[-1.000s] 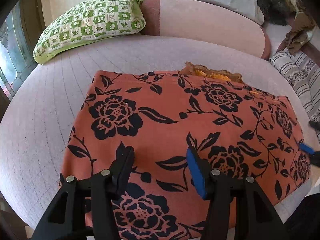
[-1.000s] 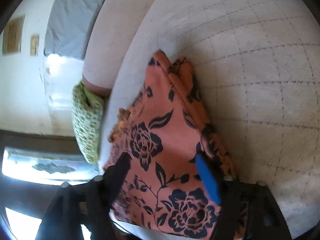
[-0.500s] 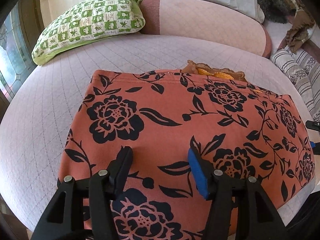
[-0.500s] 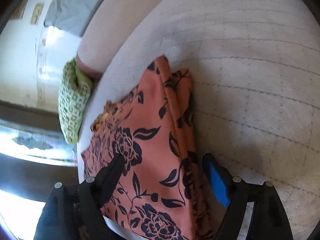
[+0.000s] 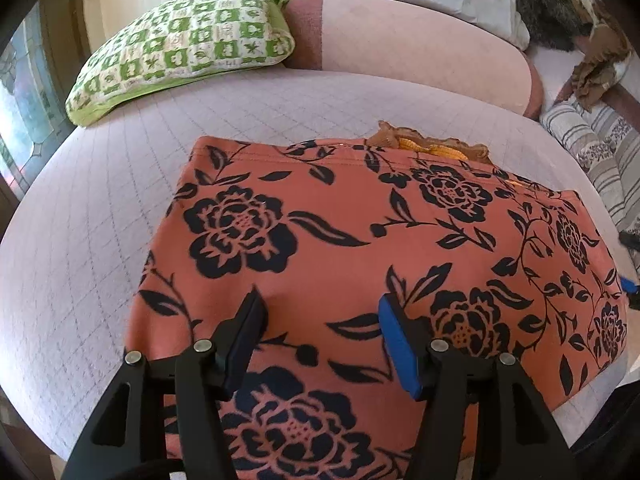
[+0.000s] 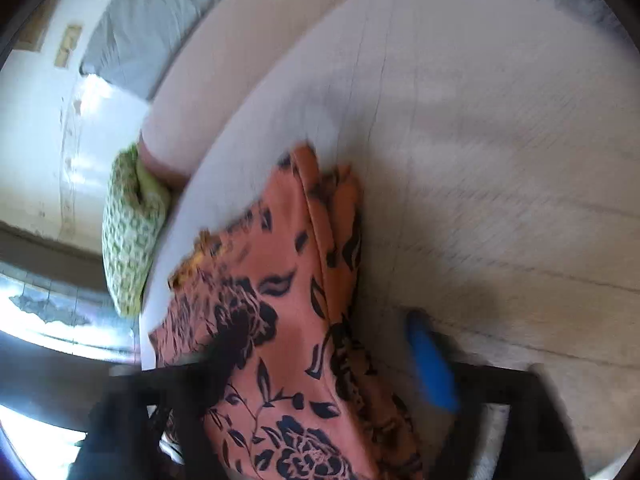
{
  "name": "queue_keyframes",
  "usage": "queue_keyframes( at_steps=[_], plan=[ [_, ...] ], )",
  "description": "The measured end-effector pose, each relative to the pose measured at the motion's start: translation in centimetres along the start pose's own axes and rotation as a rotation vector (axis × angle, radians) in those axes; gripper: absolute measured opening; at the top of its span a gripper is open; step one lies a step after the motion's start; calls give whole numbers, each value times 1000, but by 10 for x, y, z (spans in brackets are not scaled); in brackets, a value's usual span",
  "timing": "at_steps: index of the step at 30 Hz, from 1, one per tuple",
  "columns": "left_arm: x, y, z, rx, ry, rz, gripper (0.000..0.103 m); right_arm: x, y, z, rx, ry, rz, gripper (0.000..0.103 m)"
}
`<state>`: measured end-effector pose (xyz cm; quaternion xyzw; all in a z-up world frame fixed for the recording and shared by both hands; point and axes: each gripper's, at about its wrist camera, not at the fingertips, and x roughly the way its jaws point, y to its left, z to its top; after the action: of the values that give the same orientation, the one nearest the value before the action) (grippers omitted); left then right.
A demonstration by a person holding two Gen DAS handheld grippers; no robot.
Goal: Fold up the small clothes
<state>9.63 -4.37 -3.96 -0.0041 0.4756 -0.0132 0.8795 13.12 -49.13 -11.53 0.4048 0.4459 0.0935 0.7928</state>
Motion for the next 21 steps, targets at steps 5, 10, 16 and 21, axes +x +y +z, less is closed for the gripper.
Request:
queue_keyframes(
  at_steps=[5,10,16,21],
  plan=[
    [-5,5,-6,-7,0,-2,61,16,16,28,-77,28,19,85],
    [-7,8,-10,-12,-2,-12,61,58,5,58,-70,62,-39,79],
    [-4,5,-12,7,-19,-4,64,57,36,63,-226,8,-113,16],
    [-5,3,-15,37,-26,-2,65,58,9,63,-153,-34,-139,38]
  ],
)
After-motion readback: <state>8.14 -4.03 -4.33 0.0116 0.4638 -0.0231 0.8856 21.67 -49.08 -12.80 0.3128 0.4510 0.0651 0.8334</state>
